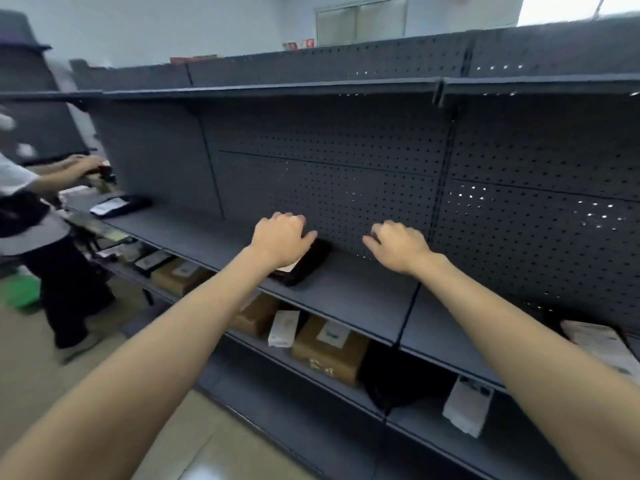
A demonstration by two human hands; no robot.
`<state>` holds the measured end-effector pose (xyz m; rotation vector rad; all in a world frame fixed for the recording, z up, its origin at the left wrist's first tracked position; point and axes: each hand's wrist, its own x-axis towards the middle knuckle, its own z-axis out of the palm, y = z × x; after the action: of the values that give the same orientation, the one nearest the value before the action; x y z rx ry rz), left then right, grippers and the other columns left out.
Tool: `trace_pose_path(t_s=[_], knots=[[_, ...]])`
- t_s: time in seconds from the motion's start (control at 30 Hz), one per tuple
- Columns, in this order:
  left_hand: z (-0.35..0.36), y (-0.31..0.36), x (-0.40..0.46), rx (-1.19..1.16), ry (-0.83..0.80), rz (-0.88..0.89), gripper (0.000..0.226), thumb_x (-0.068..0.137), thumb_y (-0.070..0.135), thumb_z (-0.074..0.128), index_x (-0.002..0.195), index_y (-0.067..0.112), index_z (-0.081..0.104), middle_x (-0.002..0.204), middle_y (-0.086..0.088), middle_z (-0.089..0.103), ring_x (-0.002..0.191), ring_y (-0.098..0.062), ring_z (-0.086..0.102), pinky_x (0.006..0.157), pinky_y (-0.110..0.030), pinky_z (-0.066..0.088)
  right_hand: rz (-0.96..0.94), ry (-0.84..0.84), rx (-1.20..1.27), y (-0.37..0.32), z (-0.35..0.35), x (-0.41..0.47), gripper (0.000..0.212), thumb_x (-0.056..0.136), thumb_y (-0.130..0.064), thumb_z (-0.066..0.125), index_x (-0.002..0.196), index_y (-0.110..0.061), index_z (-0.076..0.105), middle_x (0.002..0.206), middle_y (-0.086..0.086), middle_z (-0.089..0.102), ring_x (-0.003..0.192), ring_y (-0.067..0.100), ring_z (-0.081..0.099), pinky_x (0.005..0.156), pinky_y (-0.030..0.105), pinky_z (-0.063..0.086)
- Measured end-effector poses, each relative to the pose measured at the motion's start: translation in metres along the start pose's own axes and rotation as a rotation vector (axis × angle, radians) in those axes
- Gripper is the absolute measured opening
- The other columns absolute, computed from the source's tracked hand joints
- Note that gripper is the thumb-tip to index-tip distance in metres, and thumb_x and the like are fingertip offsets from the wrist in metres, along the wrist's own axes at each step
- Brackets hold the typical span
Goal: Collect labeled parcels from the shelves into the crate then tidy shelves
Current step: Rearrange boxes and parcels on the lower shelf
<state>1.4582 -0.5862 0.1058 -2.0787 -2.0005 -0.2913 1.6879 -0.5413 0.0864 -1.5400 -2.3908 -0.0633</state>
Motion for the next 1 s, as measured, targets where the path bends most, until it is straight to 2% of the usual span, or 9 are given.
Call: trace_pose_path(t_s=[0.13,0.33,0.47,0.77,1.0], knots=[[0.0,-0.084,-0.019,0.044,-0.008,-0.067,0.049,0.103,0.051,0.04,0.116,0.009,0.063,0.117,-0.014,0.067,0.112,-0.034,0.058,0.085,-0.043,0.046,-0.058,0.005,0.027,-0.079,0.023,0.035,0.038,0.103,-0.04,0.037,0.107,-0.009,0.06,0.112,0.013,0.06,0.102,0.033,0.058,0.084,0.042,0.045],[0.002,-0.183,-0.052,0.066,-0.025,-0.162,0.052,0.103,0.051,0.039,0.126,0.011,0.062,0.124,-0.013,0.065,0.116,-0.033,0.058,0.091,-0.043,0.047,-0.16,-0.018,0.039,-0.189,0.049,0.072,0.039,0.103,-0.04,0.037,0.109,-0.008,0.06,0.113,0.013,0.06,0.103,0.035,0.058,0.085,0.043,0.043],[0.009,-0.236,-0.061,0.061,-0.018,-0.233,0.052,0.102,0.053,0.039,0.123,0.011,0.063,0.121,-0.012,0.067,0.114,-0.033,0.059,0.089,-0.044,0.048,-0.235,-0.039,0.021,-0.244,0.063,0.093,0.04,0.104,-0.039,0.036,0.114,-0.008,0.059,0.117,0.013,0.059,0.106,0.035,0.057,0.089,0.044,0.044],[0.041,-0.304,-0.05,0.038,-0.032,-0.28,0.048,0.101,0.053,0.039,0.113,0.014,0.065,0.113,-0.01,0.068,0.11,-0.031,0.061,0.085,-0.044,0.05,-0.311,-0.046,0.007,-0.307,0.106,0.15,0.04,0.104,-0.039,0.036,0.116,-0.009,0.059,0.117,0.012,0.062,0.105,0.032,0.06,0.083,0.04,0.043],[0.078,-0.368,0.004,0.087,-0.1,-0.232,0.049,0.102,0.053,0.04,0.119,0.013,0.063,0.117,-0.009,0.067,0.114,-0.03,0.06,0.088,-0.043,0.049,-0.276,-0.03,0.043,-0.333,0.164,0.221,0.039,0.104,-0.039,0.037,0.115,-0.009,0.06,0.115,0.013,0.063,0.103,0.032,0.06,0.081,0.04,0.044]])
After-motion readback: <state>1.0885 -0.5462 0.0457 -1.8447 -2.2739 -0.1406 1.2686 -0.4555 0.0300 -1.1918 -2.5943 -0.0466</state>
